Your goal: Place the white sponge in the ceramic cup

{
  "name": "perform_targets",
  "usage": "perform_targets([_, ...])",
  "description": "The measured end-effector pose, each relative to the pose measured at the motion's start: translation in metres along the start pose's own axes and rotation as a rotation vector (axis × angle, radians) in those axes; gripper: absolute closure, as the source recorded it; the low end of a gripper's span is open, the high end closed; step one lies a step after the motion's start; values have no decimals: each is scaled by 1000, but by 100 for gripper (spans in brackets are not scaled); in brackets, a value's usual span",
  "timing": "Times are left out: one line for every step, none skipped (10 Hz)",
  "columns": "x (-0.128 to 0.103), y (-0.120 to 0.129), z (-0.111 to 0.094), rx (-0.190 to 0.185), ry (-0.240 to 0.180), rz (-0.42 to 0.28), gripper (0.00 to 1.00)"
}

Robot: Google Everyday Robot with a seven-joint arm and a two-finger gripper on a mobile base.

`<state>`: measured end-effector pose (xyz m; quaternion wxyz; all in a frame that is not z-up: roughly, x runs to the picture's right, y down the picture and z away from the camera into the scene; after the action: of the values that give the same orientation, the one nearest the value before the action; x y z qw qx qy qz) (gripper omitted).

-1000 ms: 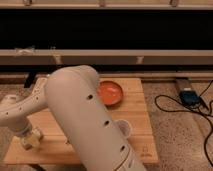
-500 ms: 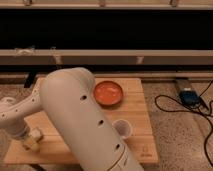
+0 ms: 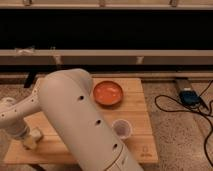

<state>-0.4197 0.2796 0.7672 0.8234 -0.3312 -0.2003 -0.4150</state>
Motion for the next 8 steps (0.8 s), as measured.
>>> perform_targets([1, 0, -1, 4, -4, 0, 59])
perform_targets([0, 0, -3, 8, -8, 0, 70])
perform_targets([1, 2, -5, 14, -11, 0, 80])
perform_targets([5, 4, -11, 23, -19, 7, 90])
perform_targets([9, 6, -22, 39, -31, 16, 98])
perform_targets([13, 10, -35, 54, -43, 24, 100])
perform_targets([18, 15, -53, 71, -56, 34, 100])
perform_targets([21, 19, -73, 89, -69, 41, 100])
